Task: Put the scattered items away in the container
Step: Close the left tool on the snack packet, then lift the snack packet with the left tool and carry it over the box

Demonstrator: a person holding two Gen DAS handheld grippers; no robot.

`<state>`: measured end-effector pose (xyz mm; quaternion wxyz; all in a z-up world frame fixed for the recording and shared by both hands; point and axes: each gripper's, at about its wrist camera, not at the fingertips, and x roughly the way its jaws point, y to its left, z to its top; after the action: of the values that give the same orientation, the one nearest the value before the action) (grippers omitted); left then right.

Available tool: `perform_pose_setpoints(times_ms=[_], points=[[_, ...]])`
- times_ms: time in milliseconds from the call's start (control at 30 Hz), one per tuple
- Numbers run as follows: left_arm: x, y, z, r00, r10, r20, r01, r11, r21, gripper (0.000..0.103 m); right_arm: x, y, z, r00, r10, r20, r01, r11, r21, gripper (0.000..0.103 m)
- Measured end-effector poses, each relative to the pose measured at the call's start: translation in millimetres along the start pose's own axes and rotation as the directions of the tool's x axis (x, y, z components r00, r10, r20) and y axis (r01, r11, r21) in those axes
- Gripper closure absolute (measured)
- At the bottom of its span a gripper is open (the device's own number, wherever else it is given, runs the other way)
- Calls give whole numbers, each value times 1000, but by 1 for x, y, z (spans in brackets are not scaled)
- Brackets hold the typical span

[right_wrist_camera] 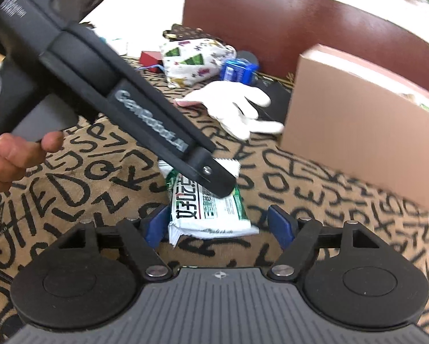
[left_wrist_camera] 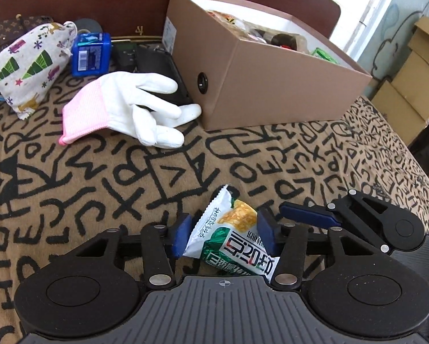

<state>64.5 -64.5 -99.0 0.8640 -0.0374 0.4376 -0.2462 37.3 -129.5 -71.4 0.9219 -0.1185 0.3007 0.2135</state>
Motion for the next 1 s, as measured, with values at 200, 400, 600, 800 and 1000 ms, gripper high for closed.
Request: perform_pose_setpoints(times_ms=[200,400,600,800,1000], points=[[-2,-12,-8,1000,-18,-10,18,998,67,41,13,-13,-5,1000,10,-6,-10,1000,19,33],[-6,-21,-8,1000,6,1,-6,996,94,58,-3,-3,-2,1000,4,5,-4,1000,4,43],[-14,-25,-5,1000,3,7,-4,996,87,62,-13,-2,1,1000,1,12,-1,1000,-3,46],[-30,-43,9,998,-10,62,2,993,120,62,-29,-11,11,997,-40,64,41,999,-26,47],[-43,-69,40,989,-33,142,7,984,178,62,-50,-30,31,985,-102,141,109,993,-43,47]])
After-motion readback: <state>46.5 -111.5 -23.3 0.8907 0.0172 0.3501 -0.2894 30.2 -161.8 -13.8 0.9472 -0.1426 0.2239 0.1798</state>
